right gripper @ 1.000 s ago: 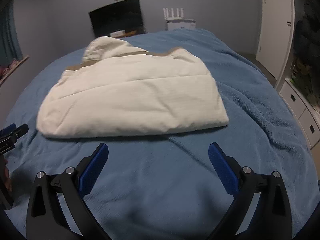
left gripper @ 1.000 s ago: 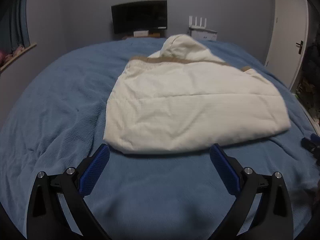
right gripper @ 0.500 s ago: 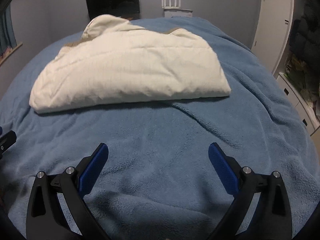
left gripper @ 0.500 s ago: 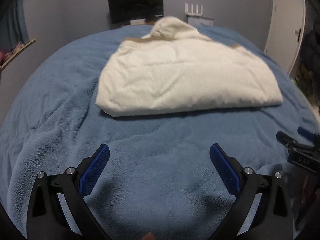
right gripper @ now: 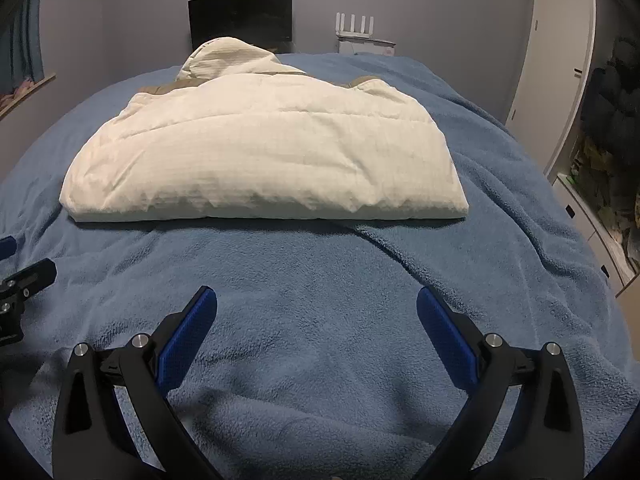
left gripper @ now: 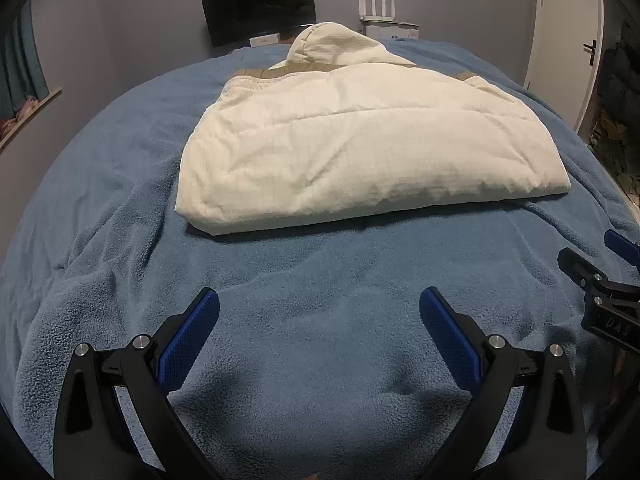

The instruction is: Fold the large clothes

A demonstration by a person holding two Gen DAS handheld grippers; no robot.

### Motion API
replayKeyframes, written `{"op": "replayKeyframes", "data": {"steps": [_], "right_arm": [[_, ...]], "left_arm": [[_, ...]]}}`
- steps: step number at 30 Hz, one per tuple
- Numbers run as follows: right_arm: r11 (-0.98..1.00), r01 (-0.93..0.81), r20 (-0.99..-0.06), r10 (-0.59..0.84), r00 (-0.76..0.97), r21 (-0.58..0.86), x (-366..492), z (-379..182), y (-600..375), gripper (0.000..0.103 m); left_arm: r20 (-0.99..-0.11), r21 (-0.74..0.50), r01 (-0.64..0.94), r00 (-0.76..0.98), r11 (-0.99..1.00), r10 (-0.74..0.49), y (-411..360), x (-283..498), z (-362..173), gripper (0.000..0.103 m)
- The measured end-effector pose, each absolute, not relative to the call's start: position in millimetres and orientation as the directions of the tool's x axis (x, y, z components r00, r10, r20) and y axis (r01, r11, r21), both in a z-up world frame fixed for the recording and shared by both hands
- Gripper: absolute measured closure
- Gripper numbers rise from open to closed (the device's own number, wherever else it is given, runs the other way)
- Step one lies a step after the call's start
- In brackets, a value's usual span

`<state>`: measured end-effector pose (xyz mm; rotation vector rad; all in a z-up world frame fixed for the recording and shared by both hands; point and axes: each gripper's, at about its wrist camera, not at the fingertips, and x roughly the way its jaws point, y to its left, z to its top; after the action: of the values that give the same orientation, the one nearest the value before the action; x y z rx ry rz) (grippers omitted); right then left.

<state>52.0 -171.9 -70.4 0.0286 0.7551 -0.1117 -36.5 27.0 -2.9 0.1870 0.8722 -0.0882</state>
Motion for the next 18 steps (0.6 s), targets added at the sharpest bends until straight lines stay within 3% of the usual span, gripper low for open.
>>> {"op": "replayKeyframes", "data": {"steps": [18], "right_arm": [[0.994, 0.112, -0.690, -0.094, 0.717, -0.020, 53.7, -71.8, -171.0, 0.008]], "left_arm": [[-0.777, 0.117, 0.149, 0.630, 0.982, -0.003, 28.0, -34.2, -4.3, 0.007]]}}
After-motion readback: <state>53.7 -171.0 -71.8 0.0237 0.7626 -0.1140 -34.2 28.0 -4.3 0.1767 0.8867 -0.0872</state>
